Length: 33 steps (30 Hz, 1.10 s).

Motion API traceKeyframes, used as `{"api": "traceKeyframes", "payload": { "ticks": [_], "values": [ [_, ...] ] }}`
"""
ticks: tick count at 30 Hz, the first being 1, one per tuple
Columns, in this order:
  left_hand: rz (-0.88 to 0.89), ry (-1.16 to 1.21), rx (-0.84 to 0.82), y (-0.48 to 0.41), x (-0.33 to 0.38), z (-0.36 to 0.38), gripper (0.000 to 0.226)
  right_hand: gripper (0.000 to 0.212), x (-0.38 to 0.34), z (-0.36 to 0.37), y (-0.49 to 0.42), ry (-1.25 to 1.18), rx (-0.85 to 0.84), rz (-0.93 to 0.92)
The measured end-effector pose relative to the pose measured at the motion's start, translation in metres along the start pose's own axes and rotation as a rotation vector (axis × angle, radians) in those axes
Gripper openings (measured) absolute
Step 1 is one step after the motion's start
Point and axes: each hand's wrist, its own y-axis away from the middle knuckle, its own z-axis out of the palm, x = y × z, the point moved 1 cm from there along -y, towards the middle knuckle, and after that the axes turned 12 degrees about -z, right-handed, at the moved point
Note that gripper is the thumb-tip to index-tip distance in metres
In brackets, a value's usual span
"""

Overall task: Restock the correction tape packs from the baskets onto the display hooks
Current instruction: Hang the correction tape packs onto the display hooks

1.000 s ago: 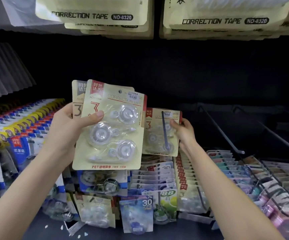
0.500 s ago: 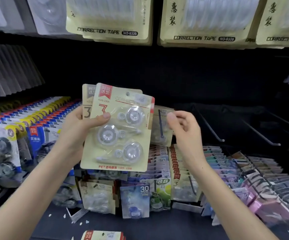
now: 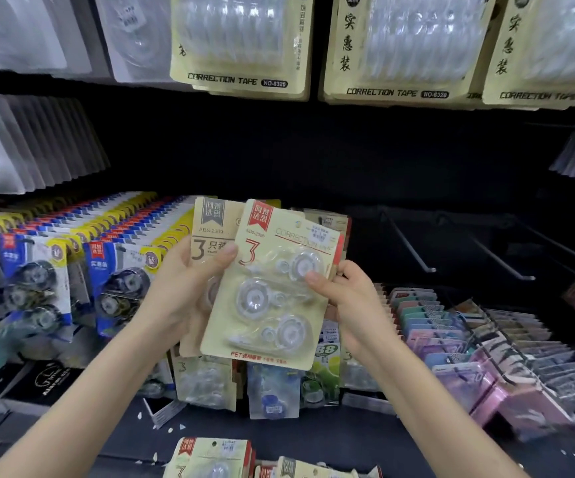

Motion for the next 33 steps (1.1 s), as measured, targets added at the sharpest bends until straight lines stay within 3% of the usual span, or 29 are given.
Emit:
{"api": "traceKeyframes", "payload": {
  "ticks": [4, 7, 15, 25, 33],
  "values": [
    [0.049, -0.120, 0.043, 0.002, -0.008, -0.008, 0.045, 0.029, 0.008, -0.012, 0.009, -0.040, 0.019, 0.038],
    [0.087, -0.210, 0.170, -0.002, -0.014, -0.016, 0.033, 0.021, 0.015, -0.031, 0.014, -0.052, 0.060, 0.037],
    [0.181, -0.318, 0.354, -0.009, -0.016, -0.027, 0.035, 0.027, 0.032, -0.069, 0.013, 0.257, 0.125, -0.113],
    [0.216, -0.344, 0.362, -0.016, -0.011, -0.020, 0.036, 0.028, 0.035, -0.072, -0.001, 0.246, 0.100, -0.235],
    [0.218, -0.315, 0.331, -0.030, -0.012, -0.023, 0.032, 0.032, 0.049, -0.071, -0.020, 0.268, 0.128, -0.205]
  ]
}}
